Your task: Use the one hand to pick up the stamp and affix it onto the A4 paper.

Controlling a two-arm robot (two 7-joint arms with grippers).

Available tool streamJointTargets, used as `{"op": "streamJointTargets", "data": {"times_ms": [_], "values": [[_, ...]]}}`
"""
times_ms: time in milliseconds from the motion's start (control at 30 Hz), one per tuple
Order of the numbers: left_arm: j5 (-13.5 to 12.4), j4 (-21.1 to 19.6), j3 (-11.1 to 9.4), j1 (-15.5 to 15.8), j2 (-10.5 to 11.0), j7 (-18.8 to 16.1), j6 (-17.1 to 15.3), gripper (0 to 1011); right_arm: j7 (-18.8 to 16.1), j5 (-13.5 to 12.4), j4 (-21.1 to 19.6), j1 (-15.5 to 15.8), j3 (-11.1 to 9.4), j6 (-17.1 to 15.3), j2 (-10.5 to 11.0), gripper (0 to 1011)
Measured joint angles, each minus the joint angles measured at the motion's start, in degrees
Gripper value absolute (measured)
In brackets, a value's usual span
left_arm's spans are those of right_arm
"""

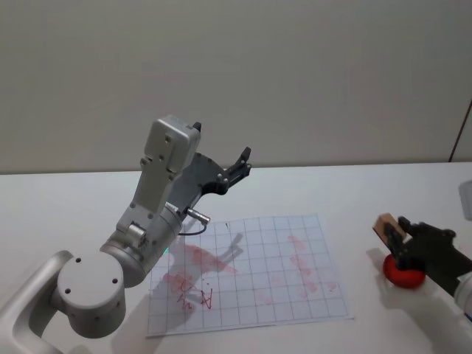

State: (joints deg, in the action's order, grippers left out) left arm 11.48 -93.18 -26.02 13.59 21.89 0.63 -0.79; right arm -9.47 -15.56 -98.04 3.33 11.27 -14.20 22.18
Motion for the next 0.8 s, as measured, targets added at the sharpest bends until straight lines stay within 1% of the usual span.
{"op": "streamJointTargets", "data": {"times_ms": [100,233,267,367,467,567,667,767,800], "values": [[0.00,0.00,0.00,0.00,0.00,0.00,0.00,1001,-1.10,-0.46,-0.30,-0.52,0.25,0.77,-0.52,212],[0.00,0.00,0.00,0.00,0.00,0.00,0.00,1001,-4.10,-1.43,-0.55,-1.85,1.00,2.49,-1.89,212],[0.00,0.00,0.00,0.00,0.00,0.00,0.00,1001,-4.10,-1.43,-0.55,-1.85,1.00,2.49,-1.89,212],[0.00,0.00,0.00,0.00,0.00,0.00,0.00,1001,-6.45,-1.87,-0.27,-2.95,1.79,3.31,-3.05,212],[0.00,0.00,0.00,0.00,0.00,0.00,0.00,1001,-7.82,-1.99,0.29,-3.67,2.37,3.66,-3.92,212],[0.00,0.00,0.00,0.00,0.00,0.00,0.00,1001,-10.23,-2.02,1.93,-4.93,3.46,3.90,-5.43,212],[0.00,0.00,0.00,0.00,0.00,0.00,0.00,1001,-11.83,-1.76,3.67,-5.90,4.33,3.91,-6.57,212],[0.00,0.00,0.00,0.00,0.00,0.00,0.00,1001,-12.86,-1.18,5.68,-6.87,5.11,3.63,-7.69,212],[0.00,0.00,0.00,0.00,0.00,0.00,0.00,1001,-12.86,-1.18,5.68,-6.87,5.11,3.63,-7.69,212]]}}
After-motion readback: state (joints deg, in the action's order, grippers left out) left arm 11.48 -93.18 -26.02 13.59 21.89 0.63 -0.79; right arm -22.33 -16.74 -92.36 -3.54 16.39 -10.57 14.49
